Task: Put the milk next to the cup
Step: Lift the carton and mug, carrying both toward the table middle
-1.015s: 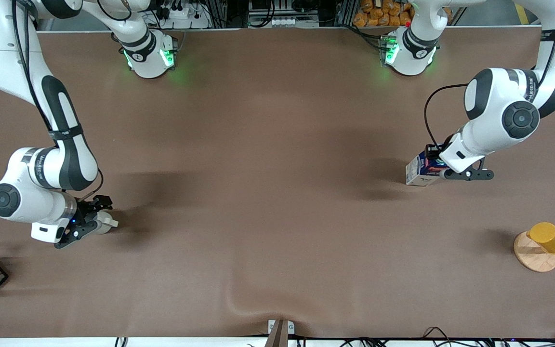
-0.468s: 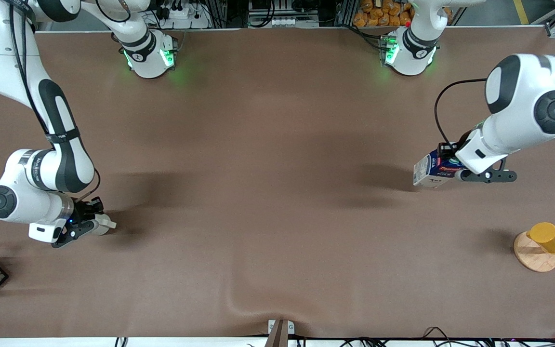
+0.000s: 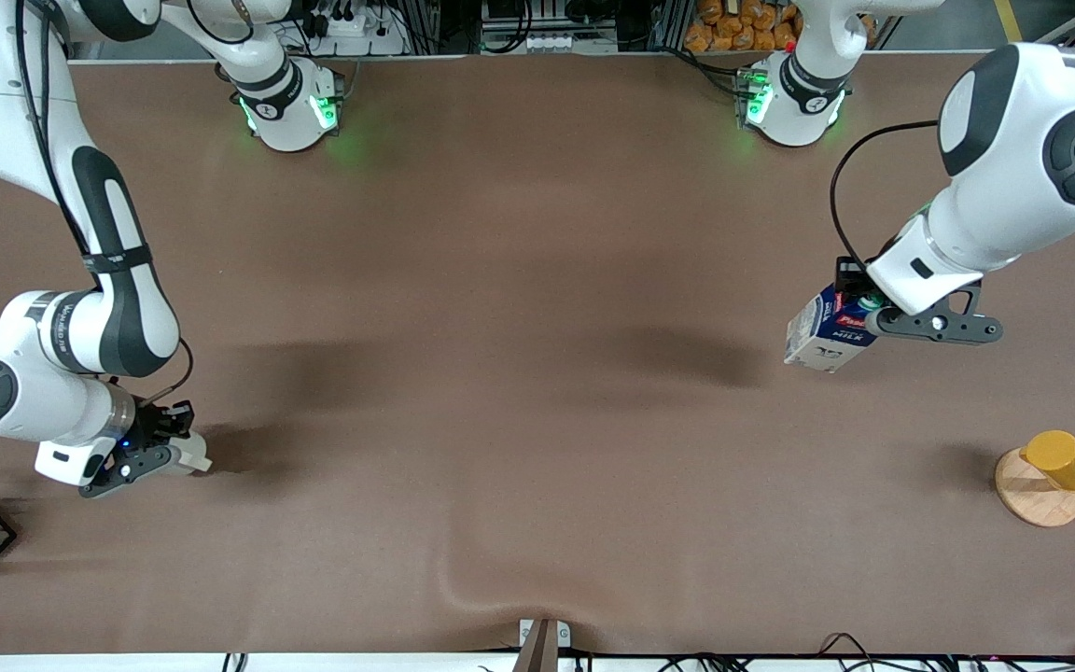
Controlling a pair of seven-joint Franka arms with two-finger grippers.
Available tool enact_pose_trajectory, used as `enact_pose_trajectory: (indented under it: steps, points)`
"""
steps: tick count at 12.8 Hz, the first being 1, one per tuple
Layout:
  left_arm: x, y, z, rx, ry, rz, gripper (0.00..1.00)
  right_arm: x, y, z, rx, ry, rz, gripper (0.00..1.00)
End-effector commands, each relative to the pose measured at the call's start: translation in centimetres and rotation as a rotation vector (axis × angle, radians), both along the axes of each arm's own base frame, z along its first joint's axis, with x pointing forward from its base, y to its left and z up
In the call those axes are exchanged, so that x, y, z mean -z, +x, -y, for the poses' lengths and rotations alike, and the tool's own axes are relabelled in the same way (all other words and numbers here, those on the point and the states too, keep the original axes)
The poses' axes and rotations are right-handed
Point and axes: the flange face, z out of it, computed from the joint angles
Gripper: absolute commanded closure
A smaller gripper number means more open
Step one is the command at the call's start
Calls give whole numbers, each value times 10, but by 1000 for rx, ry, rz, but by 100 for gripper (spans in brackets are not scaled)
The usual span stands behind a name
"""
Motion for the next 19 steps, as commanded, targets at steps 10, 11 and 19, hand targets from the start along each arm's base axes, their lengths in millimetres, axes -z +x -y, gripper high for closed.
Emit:
enact_pose_trajectory:
  steps: [10, 11, 19]
  points:
    - [-11, -15, 77, -145, -53, -54, 61, -43, 15, -134, 92, 6, 81, 100]
    - [-8, -17, 79, -156, -49, -60, 60, -44, 15, -138, 117, 8, 81, 100]
    - [-4, -21, 93, -179, -31, -75, 60, -36, 2, -197, 259, -4, 64, 100]
